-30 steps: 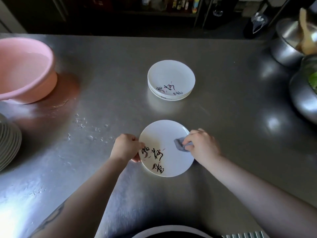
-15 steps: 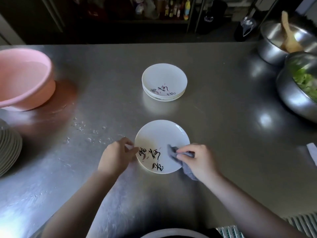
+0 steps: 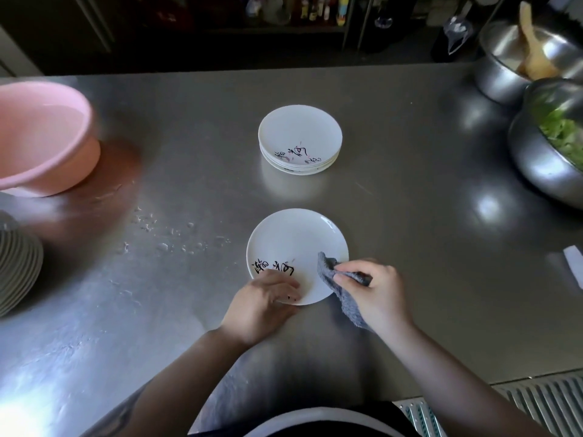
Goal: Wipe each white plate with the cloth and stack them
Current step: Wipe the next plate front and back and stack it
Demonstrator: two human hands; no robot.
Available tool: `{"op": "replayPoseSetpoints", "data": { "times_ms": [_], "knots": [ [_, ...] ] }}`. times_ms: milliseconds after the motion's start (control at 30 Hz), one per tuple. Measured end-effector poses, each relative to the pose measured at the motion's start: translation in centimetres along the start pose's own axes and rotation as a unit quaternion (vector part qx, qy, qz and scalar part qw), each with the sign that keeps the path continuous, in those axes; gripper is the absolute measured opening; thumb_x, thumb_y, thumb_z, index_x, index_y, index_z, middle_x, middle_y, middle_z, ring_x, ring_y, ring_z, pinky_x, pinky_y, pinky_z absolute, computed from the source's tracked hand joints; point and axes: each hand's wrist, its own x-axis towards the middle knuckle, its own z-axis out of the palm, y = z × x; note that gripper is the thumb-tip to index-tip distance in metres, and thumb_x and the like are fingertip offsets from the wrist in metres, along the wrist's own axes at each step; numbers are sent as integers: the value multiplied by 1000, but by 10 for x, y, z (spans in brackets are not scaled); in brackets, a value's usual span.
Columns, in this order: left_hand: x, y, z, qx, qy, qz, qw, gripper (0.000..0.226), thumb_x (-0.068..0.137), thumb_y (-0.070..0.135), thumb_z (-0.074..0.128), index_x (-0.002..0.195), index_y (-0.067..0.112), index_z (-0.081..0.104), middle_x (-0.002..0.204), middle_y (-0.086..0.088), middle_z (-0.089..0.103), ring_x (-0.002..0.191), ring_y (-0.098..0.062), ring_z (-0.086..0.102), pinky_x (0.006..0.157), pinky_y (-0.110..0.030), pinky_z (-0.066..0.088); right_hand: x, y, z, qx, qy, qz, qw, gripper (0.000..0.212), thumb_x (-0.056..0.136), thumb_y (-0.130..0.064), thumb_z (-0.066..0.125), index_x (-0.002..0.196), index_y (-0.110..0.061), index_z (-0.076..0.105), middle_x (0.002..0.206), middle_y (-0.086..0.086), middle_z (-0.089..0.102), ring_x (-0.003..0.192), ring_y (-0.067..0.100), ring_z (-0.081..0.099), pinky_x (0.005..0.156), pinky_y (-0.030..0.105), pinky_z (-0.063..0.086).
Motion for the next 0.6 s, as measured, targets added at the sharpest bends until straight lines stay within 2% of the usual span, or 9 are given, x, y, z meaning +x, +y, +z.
{"op": "replayPoseSetpoints", "data": {
  "times_ms": [67,133,233,300,367,467,533,600],
  "knots": [
    [1,-2,0,14,8,24,1000,17,69,15,87,80,19,74,98,7,73,96,-12,63,72,-28,56,-1,-1,0,0,1,-3,1000,25,73,-8,78,77,-33,74,80,-22,69,78,-3,66,74,20,51],
    [-1,-2,-1,31,10,60,998,5,80,19,79,81,17,74,96,6,73,94,-17,66,73,-29,57,-2,-3,-2,4,3,-7,1000,24,73,-8,78,78,-31,74,81,-20,70,78,-2,66,74,21,51],
    [-2,1,-7,73,35,121,989,16,91,23,63,85,12,74,96,2,73,93,-20,69,78,-32,56,-3,-8,-8,10,11,-12,1000,20,74,-7,78,79,-27,76,82,-17,71,77,0,66,73,24,51],
    [4,7,-18,79,80,125,986,20,93,22,59,88,9,72,94,0,72,89,-21,69,77,-33,54,-1,-16,-15,21,26,-27,999,23,75,-7,77,78,-30,75,81,-16,71,76,2,66,71,21,50],
    [16,18,-33,54,135,77,986,20,94,24,58,88,8,70,90,4,70,85,-16,67,76,-30,52,2,-31,-24,53,46,-53,996,28,75,-6,77,76,-33,73,80,-16,70,75,2,66,68,14,47],
    [39,39,-59,-57,214,-75,972,16,91,28,62,85,14,64,81,17,64,79,-1,60,73,-12,43,12,-60,-34,104,61,-95,988,27,74,-4,78,76,-31,73,81,-14,71,76,4,67,68,9,44],
    [51,49,-75,-174,239,-173,940,12,92,24,64,83,16,62,76,14,65,71,0,58,67,-12,43,21,-79,-35,119,63,-116,984,28,75,-4,78,77,-32,74,81,-14,71,77,5,67,69,9,45],
    [60,56,-89,-305,261,-247,882,10,95,16,63,84,14,63,74,8,67,67,-7,60,62,-17,46,29,-96,-32,128,64,-131,981,26,76,-4,77,77,-30,74,82,-14,70,79,5,67,70,11,45]
  ]
}}
